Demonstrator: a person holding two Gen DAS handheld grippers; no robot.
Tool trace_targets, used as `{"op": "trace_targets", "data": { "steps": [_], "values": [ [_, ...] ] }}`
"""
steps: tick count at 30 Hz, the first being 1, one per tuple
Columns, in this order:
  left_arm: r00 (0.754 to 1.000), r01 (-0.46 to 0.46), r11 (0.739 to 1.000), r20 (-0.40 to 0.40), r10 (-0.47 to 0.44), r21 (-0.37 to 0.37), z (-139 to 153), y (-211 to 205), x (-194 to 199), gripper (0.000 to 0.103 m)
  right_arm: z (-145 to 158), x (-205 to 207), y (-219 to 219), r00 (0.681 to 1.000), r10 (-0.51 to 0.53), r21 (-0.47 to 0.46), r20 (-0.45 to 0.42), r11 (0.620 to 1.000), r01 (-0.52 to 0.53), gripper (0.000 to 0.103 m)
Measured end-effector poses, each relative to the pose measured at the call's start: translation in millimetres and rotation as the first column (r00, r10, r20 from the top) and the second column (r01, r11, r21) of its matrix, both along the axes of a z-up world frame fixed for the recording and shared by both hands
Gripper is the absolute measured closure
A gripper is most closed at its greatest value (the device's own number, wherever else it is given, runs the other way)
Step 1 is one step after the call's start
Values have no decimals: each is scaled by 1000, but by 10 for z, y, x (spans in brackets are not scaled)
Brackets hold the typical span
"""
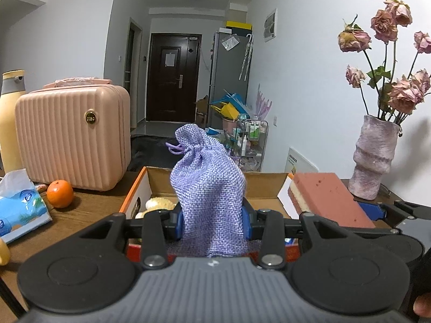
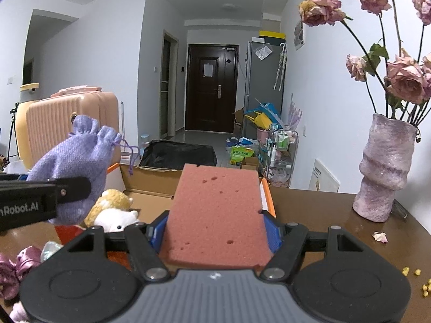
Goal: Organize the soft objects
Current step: 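Carry the pouch in the left tool while the right tool carries the sponge toward the box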
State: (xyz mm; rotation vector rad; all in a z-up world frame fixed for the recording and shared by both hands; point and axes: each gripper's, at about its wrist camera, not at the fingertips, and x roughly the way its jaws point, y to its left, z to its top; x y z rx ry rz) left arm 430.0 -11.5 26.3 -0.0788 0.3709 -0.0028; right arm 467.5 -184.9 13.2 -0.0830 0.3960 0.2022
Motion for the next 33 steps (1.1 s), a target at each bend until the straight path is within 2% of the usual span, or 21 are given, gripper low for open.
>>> {"op": "trace_targets", "data": {
  "steps": [18, 33],
  "values": [
    [1000, -26, 1000, 0, 26, 2, -16, 74, 436, 64, -38, 435, 189, 1000, 20, -27, 6, 999, -19, 34],
    [997, -69, 998, -27, 69, 2, -67, 207, 793, 64, -144, 760, 286, 999, 23, -56, -36, 998, -25, 34]
  ]
}}
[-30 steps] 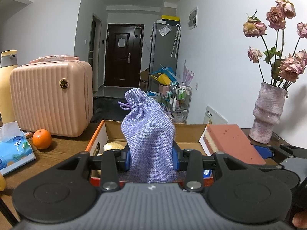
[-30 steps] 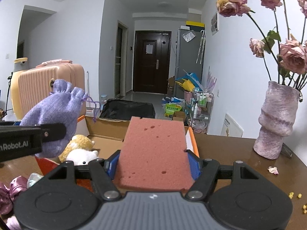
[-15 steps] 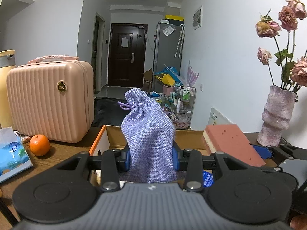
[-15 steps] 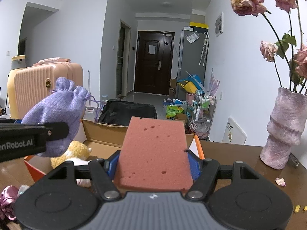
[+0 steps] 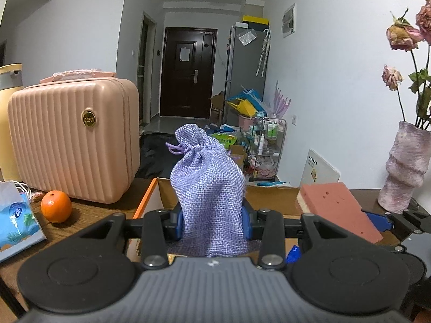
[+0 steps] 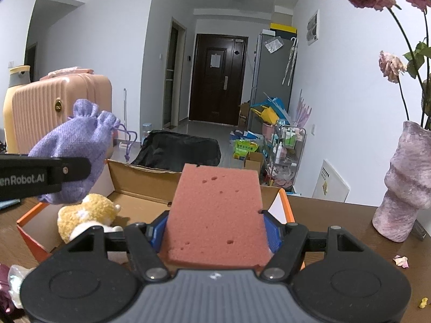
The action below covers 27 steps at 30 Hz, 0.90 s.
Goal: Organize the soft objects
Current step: 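Carry the pouch in the left tool while the right tool carries the sponge toward the box, then lower the sponge into the box and open the right tool while the left releases the pouch inside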
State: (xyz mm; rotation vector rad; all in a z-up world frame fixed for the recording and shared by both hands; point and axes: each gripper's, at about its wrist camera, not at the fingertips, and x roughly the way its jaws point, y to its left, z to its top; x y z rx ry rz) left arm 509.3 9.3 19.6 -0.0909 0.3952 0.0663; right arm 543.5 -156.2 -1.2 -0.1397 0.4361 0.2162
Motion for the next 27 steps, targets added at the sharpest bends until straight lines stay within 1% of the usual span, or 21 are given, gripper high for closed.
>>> {"op": "trace_targets", "data": {
  "steps": [7, 17, 19, 20, 21, 22, 23, 24, 25, 27],
  "values": [
    [1000, -13, 1000, -25, 13, 11, -66, 43, 129, 64, -59, 127, 10, 1000, 1, -3, -31, 1000, -1, 34],
    [998, -31, 999, -57, 32, 18, -157, 92, 238, 64, -122, 190, -22, 999, -14, 9, -50, 1000, 15, 34],
    [998, -30, 999, -62, 31, 16, -170, 95, 249, 61, -120, 209, -18, 998, -22, 4, -57, 1000, 22, 34],
    [998, -28, 999, -64, 29, 15, -170, 99, 249, 56, -122, 213, -15, 998, -26, 0, -62, 1000, 26, 33],
    [997, -27, 1000, -67, 28, 14, -167, 102, 252, 45, -125, 213, -18, 998, -32, -2, -63, 999, 32, 31],
    [997, -30, 1000, -73, 30, 6, -166, 111, 254, 37, -124, 216, -26, 997, -39, -1, -64, 999, 39, 26],
    [996, -33, 999, -79, 33, -3, -166, 136, 270, 21, -119, 225, -34, 997, -46, -2, -66, 999, 46, 13],
    [996, -41, 999, -84, 39, -12, -166, 153, 272, 7, -121, 228, -38, 997, -48, -2, -65, 999, 48, 3],
    [996, -54, 998, -78, 53, -13, -164, 167, 264, 1, -121, 228, -43, 997, -49, -1, -67, 999, 50, 1],
    [995, -83, 997, -56, 83, 3, -150, 171, 234, 0, -121, 231, -45, 996, -49, 7, -73, 999, 50, 0]
  ]
}}
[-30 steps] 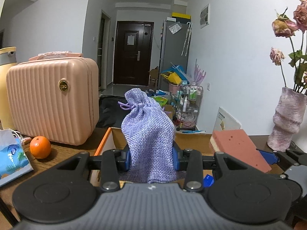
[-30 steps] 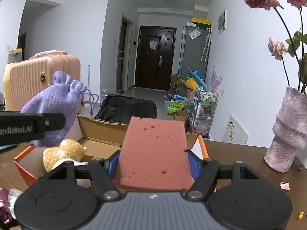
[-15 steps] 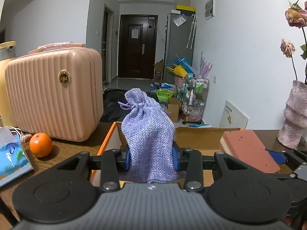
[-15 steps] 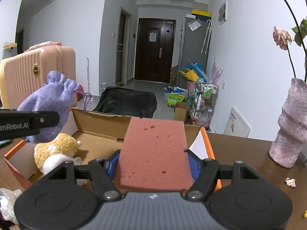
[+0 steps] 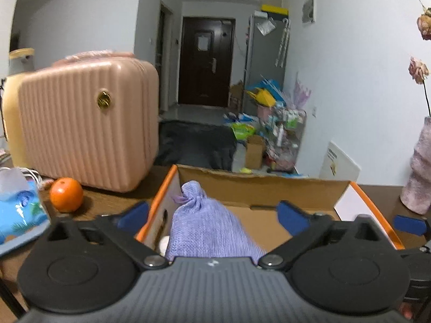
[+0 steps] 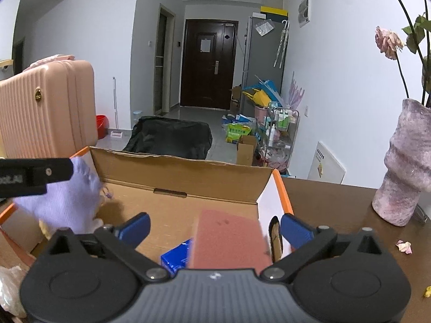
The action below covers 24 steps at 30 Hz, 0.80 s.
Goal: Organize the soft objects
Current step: 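Lower the sponge into the box and open the right tool while the left releases the pouch inside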
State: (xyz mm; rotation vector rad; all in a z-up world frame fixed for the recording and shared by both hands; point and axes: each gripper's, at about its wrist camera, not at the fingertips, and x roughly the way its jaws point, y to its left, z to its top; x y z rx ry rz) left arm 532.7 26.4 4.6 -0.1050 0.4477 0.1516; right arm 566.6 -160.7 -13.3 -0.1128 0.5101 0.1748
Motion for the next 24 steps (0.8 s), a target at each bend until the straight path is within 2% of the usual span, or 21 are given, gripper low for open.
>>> {"op": "trace_targets", "data": {
  "steps": [24],
  "values": [
    [1000, -20, 1000, 3, 20, 24, 10, -37, -55, 0, 50, -45, -42, 1000, -2, 14, 6, 1000, 1, 0]
  ]
}}
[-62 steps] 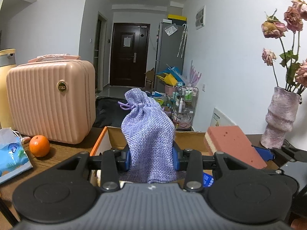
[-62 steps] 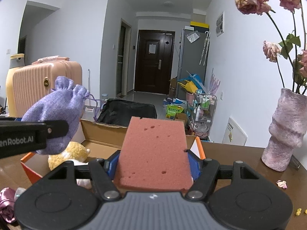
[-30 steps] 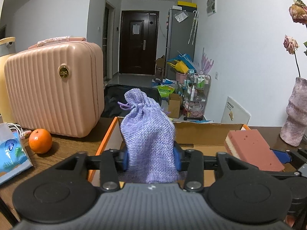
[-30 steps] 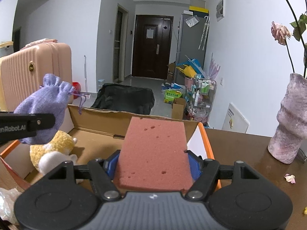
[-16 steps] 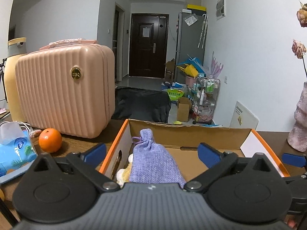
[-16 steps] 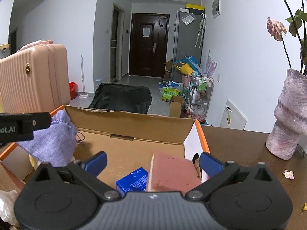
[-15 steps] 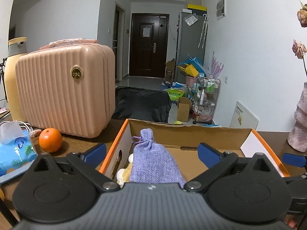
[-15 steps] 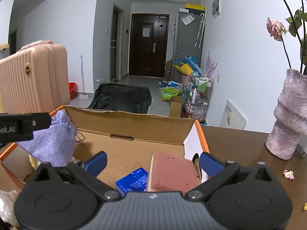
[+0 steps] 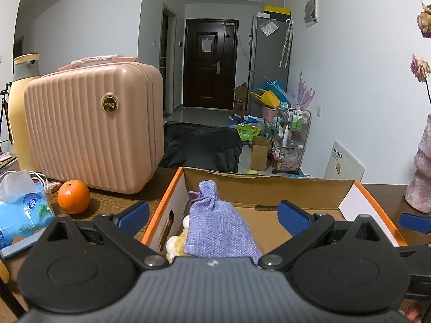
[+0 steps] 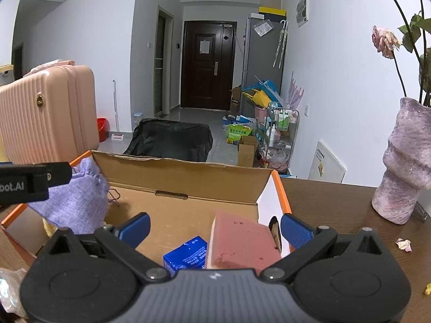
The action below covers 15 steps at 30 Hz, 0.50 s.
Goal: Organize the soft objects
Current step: 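Lower the sponge into the box and open the right tool while the left releases the pouch inside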
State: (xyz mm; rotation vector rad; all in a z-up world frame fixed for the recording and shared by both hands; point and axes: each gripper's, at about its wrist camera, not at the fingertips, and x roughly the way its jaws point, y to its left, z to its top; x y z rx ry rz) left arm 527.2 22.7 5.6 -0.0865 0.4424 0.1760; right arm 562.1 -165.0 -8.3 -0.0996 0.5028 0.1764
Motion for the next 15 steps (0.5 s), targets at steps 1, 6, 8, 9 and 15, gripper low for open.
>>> {"op": "trace_targets", "data": {
  "steps": [1, 6, 8, 9, 15],
  "values": [
    [1000, 0, 1000, 0, 0, -1, 5, 1, -1, 0, 3, -14, -4, 1000, -1, 2, 3, 1000, 1, 0],
    [1000, 1, 1000, 6, -1, -4, 30, 6, -53, 0, 30, -70, -27, 1000, 4, 13, 9, 1000, -4, 0],
    [1000, -1, 1000, 8, 1, -1, 36, 9, -68, 0, 44, -94, -37, 1000, 5, 15, 12, 1000, -5, 0],
    [1000, -2, 1000, 9, 2, 0, 39, 8, -82, 0, 57, -108, -40, 1000, 5, 15, 14, 1000, -5, 0],
    [1000, -5, 1000, 13, 5, 3, 51, 21, -173, 0, 95, -221, -98, 1000, 5, 25, 25, 1000, -6, 0]
  ]
}}
